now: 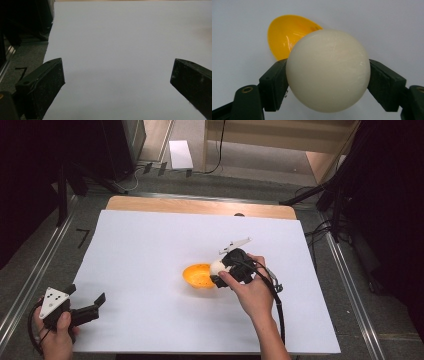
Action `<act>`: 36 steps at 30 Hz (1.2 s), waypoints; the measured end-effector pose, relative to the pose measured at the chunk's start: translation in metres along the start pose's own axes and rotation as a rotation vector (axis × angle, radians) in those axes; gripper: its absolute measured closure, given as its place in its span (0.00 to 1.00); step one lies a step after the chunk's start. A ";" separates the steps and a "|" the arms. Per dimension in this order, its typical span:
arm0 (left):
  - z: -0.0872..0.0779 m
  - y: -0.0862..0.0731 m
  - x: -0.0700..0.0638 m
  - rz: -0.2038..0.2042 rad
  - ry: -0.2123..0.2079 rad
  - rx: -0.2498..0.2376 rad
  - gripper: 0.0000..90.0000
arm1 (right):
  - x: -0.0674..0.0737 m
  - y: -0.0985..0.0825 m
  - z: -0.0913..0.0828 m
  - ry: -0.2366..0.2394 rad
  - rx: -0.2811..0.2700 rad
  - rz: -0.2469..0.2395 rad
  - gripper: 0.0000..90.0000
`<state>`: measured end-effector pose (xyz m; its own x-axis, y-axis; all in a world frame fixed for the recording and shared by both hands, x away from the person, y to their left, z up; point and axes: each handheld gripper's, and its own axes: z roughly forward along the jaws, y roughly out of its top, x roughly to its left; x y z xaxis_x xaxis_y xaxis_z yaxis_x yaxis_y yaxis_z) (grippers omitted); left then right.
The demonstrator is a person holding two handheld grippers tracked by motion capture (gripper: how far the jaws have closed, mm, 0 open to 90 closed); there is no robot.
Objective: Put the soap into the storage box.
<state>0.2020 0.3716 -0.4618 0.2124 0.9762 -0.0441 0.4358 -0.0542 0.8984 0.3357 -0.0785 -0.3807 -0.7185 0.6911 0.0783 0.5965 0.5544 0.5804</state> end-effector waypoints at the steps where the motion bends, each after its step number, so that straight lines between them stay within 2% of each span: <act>1: 0.000 0.000 0.000 0.000 0.000 0.000 0.00 | 0.001 0.001 0.000 -0.001 0.001 0.003 0.26; 22: 0.000 0.000 0.000 0.001 0.000 0.001 0.00 | 0.008 0.013 0.014 -0.003 0.019 -0.014 0.26; 36: 0.000 0.000 0.000 0.002 0.000 -0.001 0.00 | 0.017 0.018 0.032 0.015 0.043 -0.028 0.26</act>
<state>0.2020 0.3715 -0.4618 0.2130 0.9761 -0.0421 0.4343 -0.0560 0.8990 0.3460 -0.0414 -0.3948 -0.7399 0.6685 0.0747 0.5910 0.5930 0.5469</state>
